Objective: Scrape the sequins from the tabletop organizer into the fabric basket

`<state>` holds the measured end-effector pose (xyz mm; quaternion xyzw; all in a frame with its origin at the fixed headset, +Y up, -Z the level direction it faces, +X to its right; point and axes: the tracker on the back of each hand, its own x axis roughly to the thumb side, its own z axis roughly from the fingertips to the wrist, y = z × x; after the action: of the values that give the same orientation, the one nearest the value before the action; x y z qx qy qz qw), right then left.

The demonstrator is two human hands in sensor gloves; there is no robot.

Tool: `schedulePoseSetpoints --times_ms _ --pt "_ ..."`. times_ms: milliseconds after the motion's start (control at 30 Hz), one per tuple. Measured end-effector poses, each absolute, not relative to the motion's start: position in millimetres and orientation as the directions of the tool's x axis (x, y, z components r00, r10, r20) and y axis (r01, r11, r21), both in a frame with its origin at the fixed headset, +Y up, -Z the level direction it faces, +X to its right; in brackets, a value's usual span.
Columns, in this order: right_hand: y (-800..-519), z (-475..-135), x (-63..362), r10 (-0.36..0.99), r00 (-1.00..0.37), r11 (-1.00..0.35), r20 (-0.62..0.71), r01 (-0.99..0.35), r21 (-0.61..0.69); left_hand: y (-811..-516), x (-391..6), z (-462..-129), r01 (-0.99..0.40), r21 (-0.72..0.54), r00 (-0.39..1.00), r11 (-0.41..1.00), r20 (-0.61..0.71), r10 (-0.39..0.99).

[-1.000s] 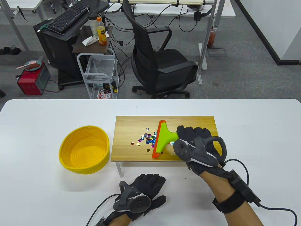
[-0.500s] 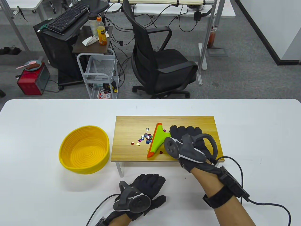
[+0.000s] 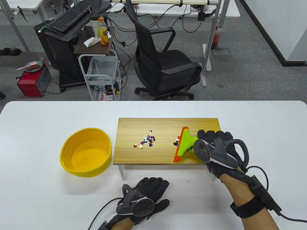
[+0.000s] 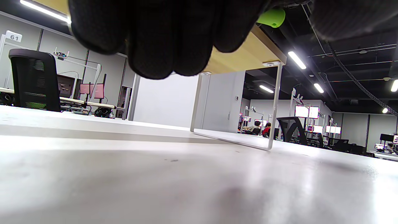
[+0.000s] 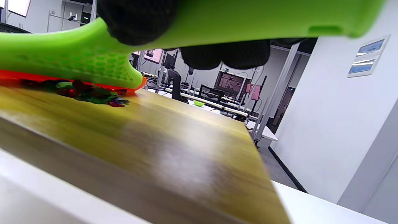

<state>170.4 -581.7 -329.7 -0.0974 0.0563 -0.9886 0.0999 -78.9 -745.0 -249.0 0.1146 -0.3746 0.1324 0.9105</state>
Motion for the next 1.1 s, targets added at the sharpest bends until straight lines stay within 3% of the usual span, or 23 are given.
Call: schedulePoseSetpoints --times_ms 267,567,867,1100 --pt "-573 -325 181 -0.157 -0.972 -0.974 0.175 0.124 -0.188 -745 -78 -249 -0.327 0.110 0.684 0.939 0.713 0.155" --pt "-574 -325 152 -0.231 -0.961 -0.932 0.149 0.175 -0.317 -745 -78 -249 -0.326 0.110 0.686 0.939 0.711 0.154" --pt "-582 -322 153 -0.253 -0.959 -0.924 0.127 0.200 -0.327 -745 -79 -249 -0.324 0.109 0.687 0.940 0.710 0.155" --pt "-580 -298 157 -0.259 -0.957 -0.924 0.132 0.206 -0.321 -746 -78 -249 -0.323 0.106 0.688 0.941 0.709 0.156"
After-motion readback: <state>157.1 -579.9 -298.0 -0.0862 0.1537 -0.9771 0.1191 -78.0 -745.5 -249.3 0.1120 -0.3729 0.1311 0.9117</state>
